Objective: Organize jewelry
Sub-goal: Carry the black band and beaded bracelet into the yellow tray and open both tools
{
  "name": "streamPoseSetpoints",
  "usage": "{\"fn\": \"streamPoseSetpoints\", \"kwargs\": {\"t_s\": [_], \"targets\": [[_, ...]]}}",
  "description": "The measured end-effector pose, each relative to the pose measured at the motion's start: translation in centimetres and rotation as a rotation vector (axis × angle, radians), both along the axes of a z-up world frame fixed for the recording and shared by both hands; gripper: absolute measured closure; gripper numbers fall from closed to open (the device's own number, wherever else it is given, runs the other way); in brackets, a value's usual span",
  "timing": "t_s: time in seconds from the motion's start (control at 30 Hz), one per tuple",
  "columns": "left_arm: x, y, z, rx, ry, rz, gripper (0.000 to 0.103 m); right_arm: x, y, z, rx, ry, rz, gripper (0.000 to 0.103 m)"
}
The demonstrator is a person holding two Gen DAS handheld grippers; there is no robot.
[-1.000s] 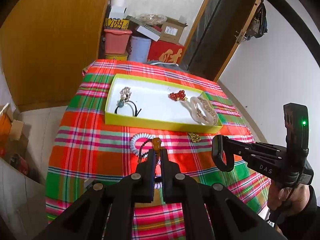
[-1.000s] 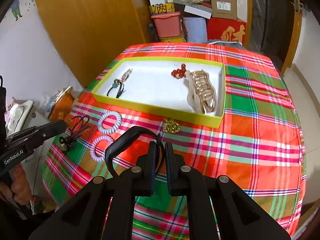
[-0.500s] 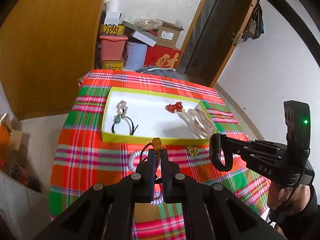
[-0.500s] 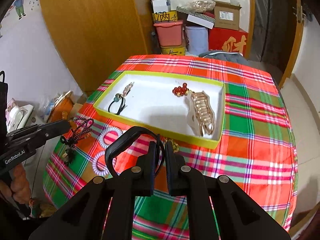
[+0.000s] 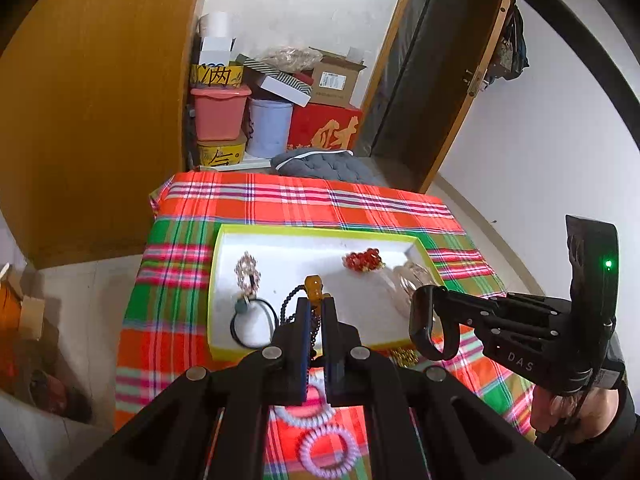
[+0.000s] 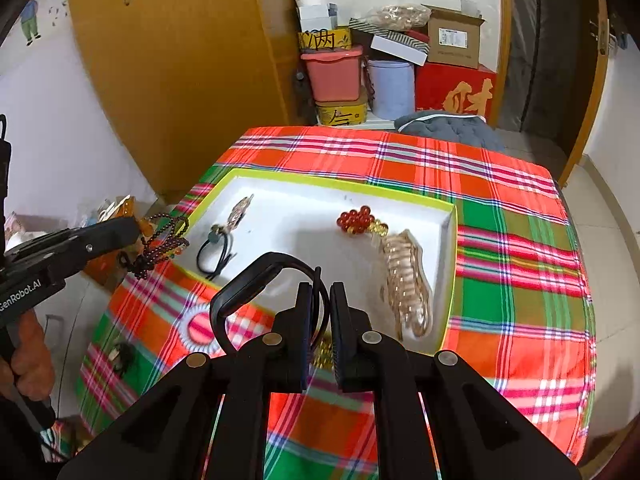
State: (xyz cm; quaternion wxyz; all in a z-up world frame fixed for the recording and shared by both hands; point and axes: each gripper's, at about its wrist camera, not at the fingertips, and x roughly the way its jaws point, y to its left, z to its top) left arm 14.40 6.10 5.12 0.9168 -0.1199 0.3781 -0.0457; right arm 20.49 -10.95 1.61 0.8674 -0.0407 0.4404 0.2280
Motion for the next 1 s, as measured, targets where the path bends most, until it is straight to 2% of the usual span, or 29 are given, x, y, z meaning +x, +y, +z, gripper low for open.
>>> {"fn": "streamPoseSetpoints", "kwargs": {"t_s": [0.53,1.0], "targets": [[5.4,1.8,-2.4,0.023,0.043,0.010,0.098,3.6,1.7,-3.5,-0.058,0.048,-0.015,0.094],[5.9,3.0,-5.5,0.027,0.119,0.043,0.098,4.2,2.6,-5.2,-0.127,0.072,-0.010,0.094]]}}
